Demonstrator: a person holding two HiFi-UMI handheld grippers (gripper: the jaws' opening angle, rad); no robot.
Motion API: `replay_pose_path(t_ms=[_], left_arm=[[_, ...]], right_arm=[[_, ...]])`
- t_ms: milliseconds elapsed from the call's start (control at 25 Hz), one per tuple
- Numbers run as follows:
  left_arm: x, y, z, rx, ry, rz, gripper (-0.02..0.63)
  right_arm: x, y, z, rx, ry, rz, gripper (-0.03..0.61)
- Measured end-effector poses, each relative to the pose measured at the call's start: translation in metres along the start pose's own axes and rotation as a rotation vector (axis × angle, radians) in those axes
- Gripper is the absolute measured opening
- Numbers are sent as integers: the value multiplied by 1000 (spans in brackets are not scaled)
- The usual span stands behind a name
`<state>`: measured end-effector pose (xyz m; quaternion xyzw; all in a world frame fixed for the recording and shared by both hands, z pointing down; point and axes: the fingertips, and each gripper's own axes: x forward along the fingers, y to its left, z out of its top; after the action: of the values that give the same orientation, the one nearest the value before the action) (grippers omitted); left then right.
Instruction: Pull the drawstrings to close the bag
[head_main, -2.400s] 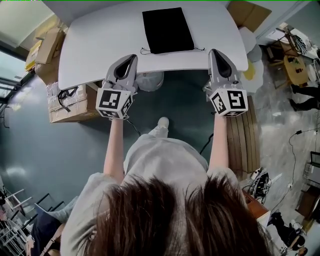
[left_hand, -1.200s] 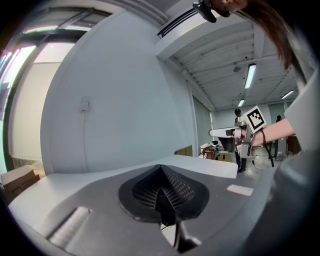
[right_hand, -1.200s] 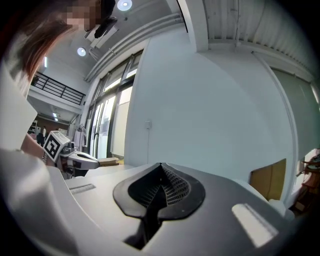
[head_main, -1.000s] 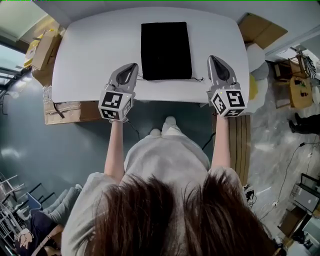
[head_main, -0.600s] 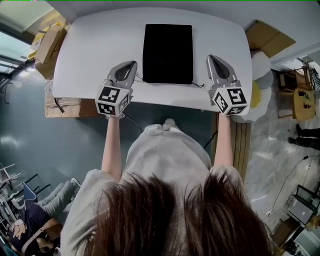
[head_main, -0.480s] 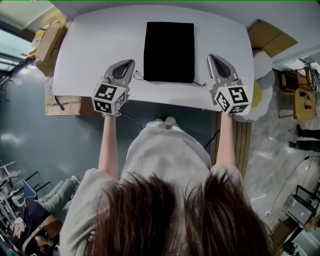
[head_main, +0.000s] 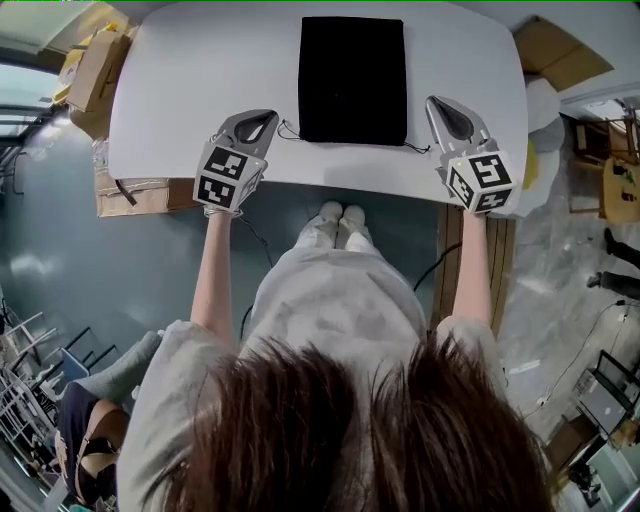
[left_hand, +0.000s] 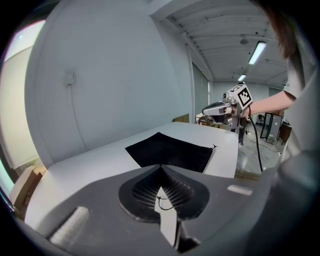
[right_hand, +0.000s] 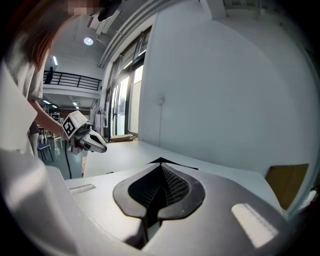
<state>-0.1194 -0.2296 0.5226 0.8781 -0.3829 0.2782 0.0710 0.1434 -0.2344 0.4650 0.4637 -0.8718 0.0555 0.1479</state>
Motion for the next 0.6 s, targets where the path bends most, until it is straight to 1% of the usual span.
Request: replay_pose_path(t_ms=[160,320,520,600], left_arm=[[9,-2,-12,41,35,-45,-5],[18,-11,-23,109,94,-98,-5],[32,-19,-39,115,139,-163,-5],[35,-21,-45,119,155,-174,-5]], right_arm=[[9,5,-26,5,86,26,14],[10,8,-48,7,168,47,14],[8,6,-77,-44,290,93,14],[6,7,-87,-42,321,103,14]])
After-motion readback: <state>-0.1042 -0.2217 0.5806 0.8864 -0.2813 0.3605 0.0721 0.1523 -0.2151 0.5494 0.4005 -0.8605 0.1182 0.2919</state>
